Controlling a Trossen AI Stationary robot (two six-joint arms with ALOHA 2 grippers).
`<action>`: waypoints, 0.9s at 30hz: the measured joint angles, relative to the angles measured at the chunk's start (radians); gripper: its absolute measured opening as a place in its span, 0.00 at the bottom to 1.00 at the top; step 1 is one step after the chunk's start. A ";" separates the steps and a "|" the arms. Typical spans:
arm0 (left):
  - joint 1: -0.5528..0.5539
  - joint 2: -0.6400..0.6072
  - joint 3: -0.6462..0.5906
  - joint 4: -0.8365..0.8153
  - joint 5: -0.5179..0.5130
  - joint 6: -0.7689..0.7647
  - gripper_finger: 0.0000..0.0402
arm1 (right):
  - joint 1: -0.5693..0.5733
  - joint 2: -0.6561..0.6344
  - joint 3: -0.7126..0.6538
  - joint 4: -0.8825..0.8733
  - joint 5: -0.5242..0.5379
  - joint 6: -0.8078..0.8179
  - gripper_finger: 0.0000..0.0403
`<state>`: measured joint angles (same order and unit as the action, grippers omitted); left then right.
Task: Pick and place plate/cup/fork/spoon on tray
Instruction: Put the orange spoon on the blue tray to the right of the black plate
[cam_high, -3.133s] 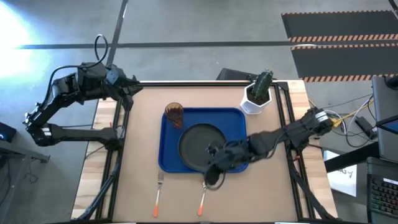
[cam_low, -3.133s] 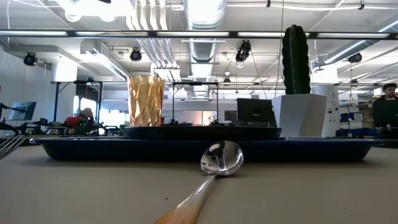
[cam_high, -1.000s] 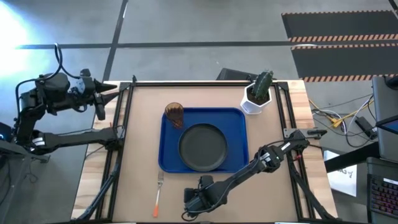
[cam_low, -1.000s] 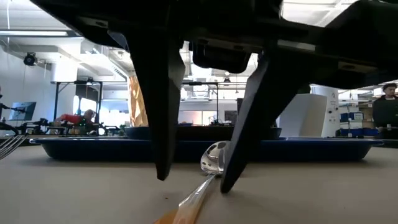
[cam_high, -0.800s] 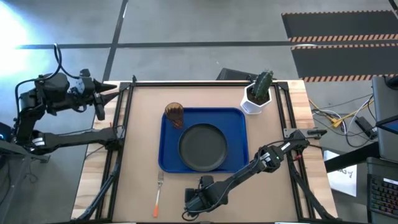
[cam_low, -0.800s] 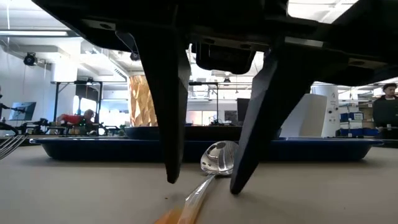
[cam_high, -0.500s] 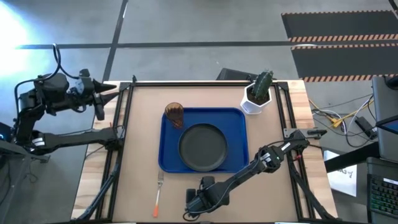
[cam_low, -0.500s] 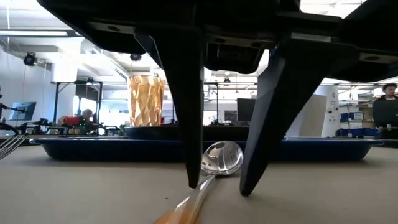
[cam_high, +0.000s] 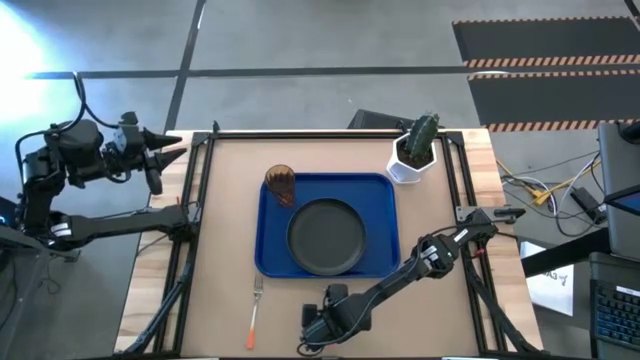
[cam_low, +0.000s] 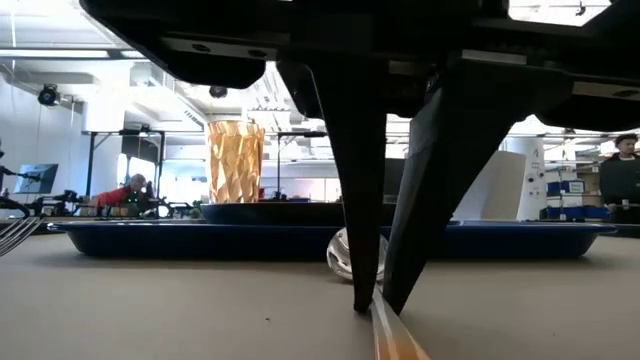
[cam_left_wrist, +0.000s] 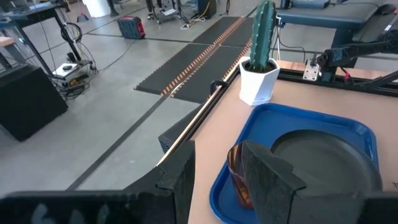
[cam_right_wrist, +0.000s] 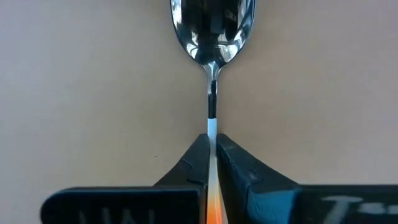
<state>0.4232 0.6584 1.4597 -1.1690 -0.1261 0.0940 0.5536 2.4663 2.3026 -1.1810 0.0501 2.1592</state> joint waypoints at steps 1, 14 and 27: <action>0.000 -0.003 0.000 0.000 0.000 0.000 0.29 | 0.003 -0.001 -0.007 0.007 0.005 0.002 0.02; 0.000 0.007 -0.002 0.001 0.000 0.000 0.29 | 0.008 -0.034 0.048 -0.051 0.055 -0.031 0.02; 0.000 0.028 -0.004 0.004 -0.001 0.023 0.29 | 0.002 -0.172 0.052 -0.380 0.082 -0.057 0.02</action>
<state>0.4230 0.6864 1.4555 -1.1653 -0.1272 0.1169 0.5558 2.2947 2.3550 -1.5615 0.1320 2.1019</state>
